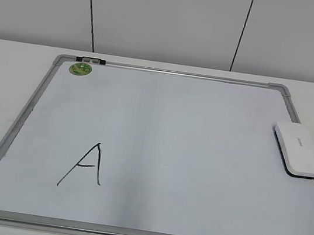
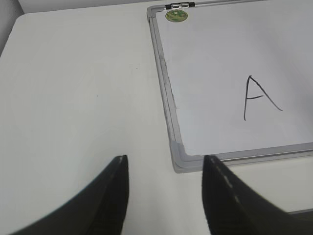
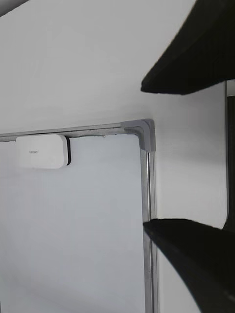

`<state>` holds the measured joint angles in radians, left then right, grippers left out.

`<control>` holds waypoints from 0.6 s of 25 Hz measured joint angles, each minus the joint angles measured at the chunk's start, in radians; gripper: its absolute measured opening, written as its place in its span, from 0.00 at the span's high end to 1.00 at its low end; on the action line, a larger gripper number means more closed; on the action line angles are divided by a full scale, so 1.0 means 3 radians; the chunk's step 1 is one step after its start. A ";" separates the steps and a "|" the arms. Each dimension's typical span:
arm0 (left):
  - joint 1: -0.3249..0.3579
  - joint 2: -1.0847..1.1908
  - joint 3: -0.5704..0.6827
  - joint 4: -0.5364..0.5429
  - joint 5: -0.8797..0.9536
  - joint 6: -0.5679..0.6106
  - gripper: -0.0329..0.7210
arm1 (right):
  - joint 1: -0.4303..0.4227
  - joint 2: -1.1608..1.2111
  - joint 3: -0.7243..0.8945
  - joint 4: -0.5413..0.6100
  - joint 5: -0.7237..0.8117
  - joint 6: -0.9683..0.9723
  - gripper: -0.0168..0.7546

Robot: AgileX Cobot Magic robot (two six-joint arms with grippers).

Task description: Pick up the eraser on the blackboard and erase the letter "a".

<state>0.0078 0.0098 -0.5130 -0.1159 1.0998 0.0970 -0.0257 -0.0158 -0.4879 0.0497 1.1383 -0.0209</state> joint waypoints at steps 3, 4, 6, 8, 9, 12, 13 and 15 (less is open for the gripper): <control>0.0000 0.0000 0.0000 0.0000 0.0000 0.0000 0.50 | 0.0000 0.0000 0.0000 0.0000 0.0000 0.0000 0.22; 0.0000 0.0000 0.0000 0.0000 0.0000 0.0000 0.50 | 0.0000 0.0000 0.0000 0.0000 0.0000 0.0000 0.22; 0.0000 0.0000 0.0000 0.0000 0.0000 0.0000 0.51 | 0.0000 0.0000 0.0000 0.0000 0.0000 0.0000 0.22; 0.0000 0.0000 0.0000 0.0000 0.0000 -0.0006 0.51 | 0.0000 0.0000 0.0000 0.0000 0.0000 0.0000 0.22; 0.0000 0.0000 0.0000 0.0000 0.0000 -0.0006 0.51 | 0.0000 0.0000 0.0000 0.0000 0.0000 0.0000 0.22; 0.0000 0.0000 0.0000 0.0000 0.0000 -0.0006 0.51 | 0.0000 0.0000 0.0000 0.0000 0.0000 0.0002 0.22; 0.0000 0.0000 0.0000 0.0000 0.0000 -0.0006 0.51 | 0.0000 0.0000 0.0000 0.0000 0.0000 0.0002 0.22; 0.0000 0.0000 0.0000 0.0000 0.0000 -0.0006 0.51 | 0.0000 0.0000 0.0000 0.0000 0.0000 0.0002 0.22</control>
<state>0.0078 0.0098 -0.5130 -0.1159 1.0998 0.0953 -0.0257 -0.0158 -0.4879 0.0497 1.1383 -0.0203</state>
